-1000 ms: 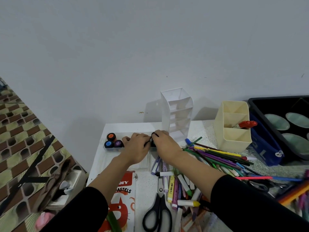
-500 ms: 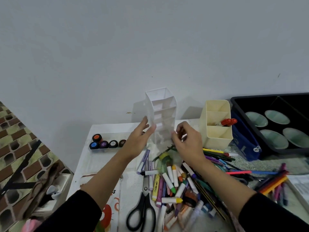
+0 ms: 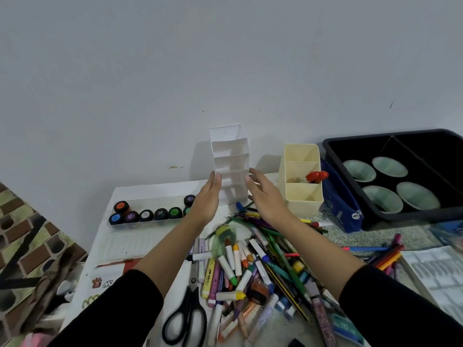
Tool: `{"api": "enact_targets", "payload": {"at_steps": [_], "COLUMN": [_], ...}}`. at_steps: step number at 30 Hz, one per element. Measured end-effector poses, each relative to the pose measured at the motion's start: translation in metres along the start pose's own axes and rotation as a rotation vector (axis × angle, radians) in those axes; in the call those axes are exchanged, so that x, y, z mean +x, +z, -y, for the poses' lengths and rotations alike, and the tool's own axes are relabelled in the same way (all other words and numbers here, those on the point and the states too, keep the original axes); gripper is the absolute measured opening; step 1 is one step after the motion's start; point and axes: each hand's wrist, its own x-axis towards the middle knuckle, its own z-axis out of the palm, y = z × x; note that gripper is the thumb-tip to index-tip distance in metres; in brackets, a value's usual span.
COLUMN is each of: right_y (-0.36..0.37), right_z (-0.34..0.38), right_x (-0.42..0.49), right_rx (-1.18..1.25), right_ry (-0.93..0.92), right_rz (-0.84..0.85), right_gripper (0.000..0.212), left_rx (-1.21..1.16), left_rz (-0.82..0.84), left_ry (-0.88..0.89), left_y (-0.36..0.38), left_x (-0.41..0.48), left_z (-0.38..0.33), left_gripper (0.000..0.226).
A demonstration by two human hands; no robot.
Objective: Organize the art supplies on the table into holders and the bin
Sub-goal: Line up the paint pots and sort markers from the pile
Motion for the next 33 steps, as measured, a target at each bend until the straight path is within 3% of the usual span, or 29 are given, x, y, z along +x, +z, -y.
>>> {"api": "enact_targets", "payload": {"at_steps": [3,5,8,11,14,17,20,24,29,33], "right_y": [-0.012,-0.019,-0.034,-0.049,-0.059,-0.06,-0.069,-0.098,-0.128,-0.137], "right_z": [-0.004,-0.003,-0.002,-0.004,-0.001,-0.004,-0.016,-0.036,-0.05,-0.052], "right_x": [0.001,-0.003,-0.025,-0.055,-0.083,-0.103,-0.113,-0.112,-0.117,-0.13], "right_rx": [-0.048,-0.071,-0.178,-0.343,-0.54,-0.759,-0.711,-0.617,-0.437,-0.314], "right_ry": [0.042,0.042,-0.076,-0.228,-0.336,-0.505,-0.486,-0.326,-0.146,-0.103], "right_rz": [0.011,0.018,-0.019,0.062,0.4,0.505,0.375,0.13,0.019,0.019], "right_gripper": [0.046,0.047,0.03,0.006,0.011,0.017,0.01,0.017,0.016,0.02], "left_rx": [0.024,0.095,0.222,0.373,0.611,0.825,0.946,1.034,1.039,0.949], "left_rz": [0.018,0.013,-0.021,-0.036,0.127,0.405,0.44,0.429,0.438,0.473], "left_ry": [0.007,0.041,0.07,0.137,0.286,0.453,0.568,0.605,0.584,0.558], "left_y": [0.007,0.007,0.0,-0.011,-0.014,-0.005,0.009,0.019,0.024,0.026], "left_x": [-0.001,-0.005,-0.017,-0.043,-0.079,-0.108,-0.121,-0.124,-0.122,-0.118], "left_z": [-0.004,-0.005,-0.006,-0.004,0.002,0.016,0.034,0.049,0.051,0.041], "left_gripper": [0.08,0.071,0.066,0.037,0.011,0.02,0.037,0.05,0.044,0.024]}}
